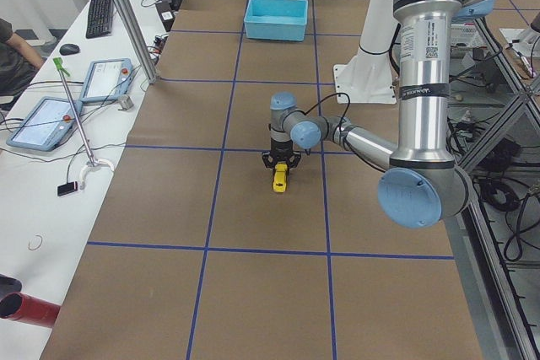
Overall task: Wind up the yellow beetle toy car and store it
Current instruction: 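Keep dragging the car backward along the table with the left gripper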
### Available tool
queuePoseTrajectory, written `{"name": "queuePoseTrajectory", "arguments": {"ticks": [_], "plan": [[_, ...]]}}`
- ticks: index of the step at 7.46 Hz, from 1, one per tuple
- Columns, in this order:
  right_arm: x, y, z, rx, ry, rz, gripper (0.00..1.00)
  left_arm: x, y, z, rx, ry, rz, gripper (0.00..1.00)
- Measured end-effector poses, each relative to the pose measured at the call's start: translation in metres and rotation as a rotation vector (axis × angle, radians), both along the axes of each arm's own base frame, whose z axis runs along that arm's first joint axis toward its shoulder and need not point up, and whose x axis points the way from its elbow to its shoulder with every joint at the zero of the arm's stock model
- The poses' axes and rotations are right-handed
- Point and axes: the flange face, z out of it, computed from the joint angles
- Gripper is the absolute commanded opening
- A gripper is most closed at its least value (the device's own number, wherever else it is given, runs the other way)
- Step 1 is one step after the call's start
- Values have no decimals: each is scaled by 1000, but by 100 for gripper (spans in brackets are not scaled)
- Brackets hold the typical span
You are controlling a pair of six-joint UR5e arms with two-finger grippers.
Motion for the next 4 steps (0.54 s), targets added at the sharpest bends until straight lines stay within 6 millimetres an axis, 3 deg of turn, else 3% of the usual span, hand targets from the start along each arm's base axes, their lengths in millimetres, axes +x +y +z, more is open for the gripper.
{"name": "queuePoseTrajectory", "arguments": {"ticks": [4], "plan": [[0,0,0,0,0,0,100,-12,10,15,-4,18,7,0]]}}
